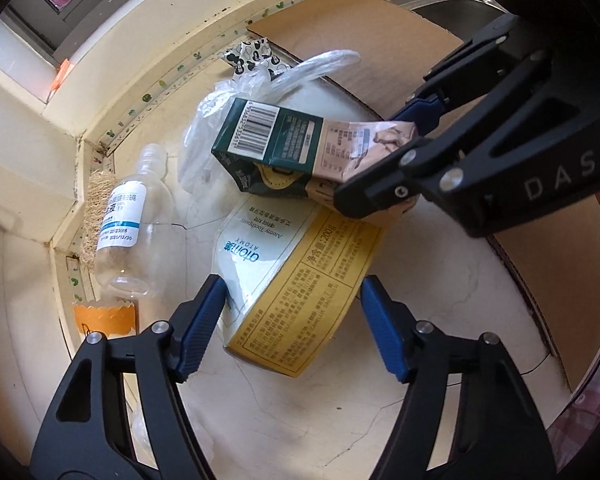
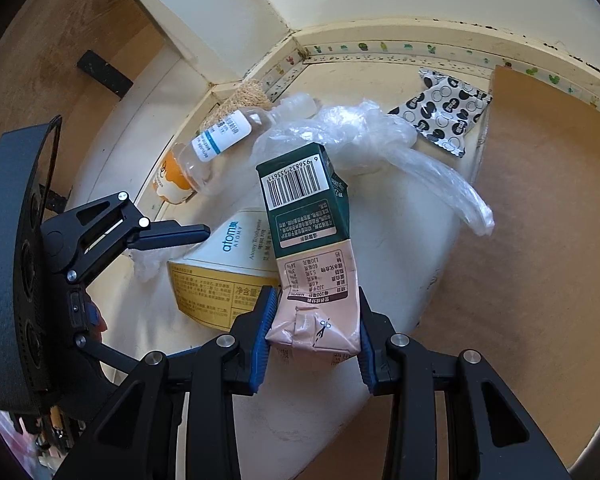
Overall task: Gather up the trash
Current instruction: 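Grasp the yellow-and-white box with the left tool while the right tool holds the carton, then carry the yellow box and carton down to the trash bin with both tools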
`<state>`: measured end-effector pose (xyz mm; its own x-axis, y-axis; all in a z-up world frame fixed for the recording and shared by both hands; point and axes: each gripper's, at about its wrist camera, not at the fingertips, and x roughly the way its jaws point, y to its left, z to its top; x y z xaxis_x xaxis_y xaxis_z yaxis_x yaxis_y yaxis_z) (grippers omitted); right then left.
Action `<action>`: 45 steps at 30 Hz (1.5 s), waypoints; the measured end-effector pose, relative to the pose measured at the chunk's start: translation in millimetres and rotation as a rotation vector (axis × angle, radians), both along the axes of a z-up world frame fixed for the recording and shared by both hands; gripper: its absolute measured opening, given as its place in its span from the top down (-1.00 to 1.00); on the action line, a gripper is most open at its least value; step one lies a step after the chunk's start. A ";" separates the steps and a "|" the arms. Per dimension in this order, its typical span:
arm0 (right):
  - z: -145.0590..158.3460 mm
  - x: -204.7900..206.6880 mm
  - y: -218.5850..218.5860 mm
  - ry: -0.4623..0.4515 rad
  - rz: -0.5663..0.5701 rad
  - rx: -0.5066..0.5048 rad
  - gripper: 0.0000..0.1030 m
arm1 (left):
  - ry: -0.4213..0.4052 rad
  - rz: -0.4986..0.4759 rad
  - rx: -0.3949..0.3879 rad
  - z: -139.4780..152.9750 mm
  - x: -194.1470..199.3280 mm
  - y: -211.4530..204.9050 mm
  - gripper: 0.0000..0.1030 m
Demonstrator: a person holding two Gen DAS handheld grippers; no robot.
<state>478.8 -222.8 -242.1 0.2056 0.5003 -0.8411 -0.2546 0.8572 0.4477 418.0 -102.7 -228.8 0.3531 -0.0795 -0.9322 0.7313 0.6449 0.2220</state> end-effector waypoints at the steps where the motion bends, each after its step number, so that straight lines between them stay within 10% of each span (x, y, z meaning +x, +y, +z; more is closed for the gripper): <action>1: 0.2 -0.7 0.5 0.000 0.001 0.001 0.30 | 0.005 0.009 -0.008 1.9 -1.7 1.9 -0.26; 18: 26.3 -35.0 -3.9 -0.019 -0.026 0.043 0.31 | 0.061 0.231 -0.027 6.4 -38.2 35.9 -0.14; 37: 26.2 -176.2 11.3 0.024 -0.086 0.036 0.32 | 0.036 0.639 -0.101 10.6 -166.8 94.4 -0.04; 42: 22.7 -211.5 21.2 0.029 -0.106 0.026 0.33 | -0.011 0.666 0.009 -8.0 -181.1 96.0 -0.01; 45: 24.3 -227.7 26.6 0.013 -0.122 0.013 0.33 | -0.001 0.679 -0.018 -14.6 -189.8 102.1 0.27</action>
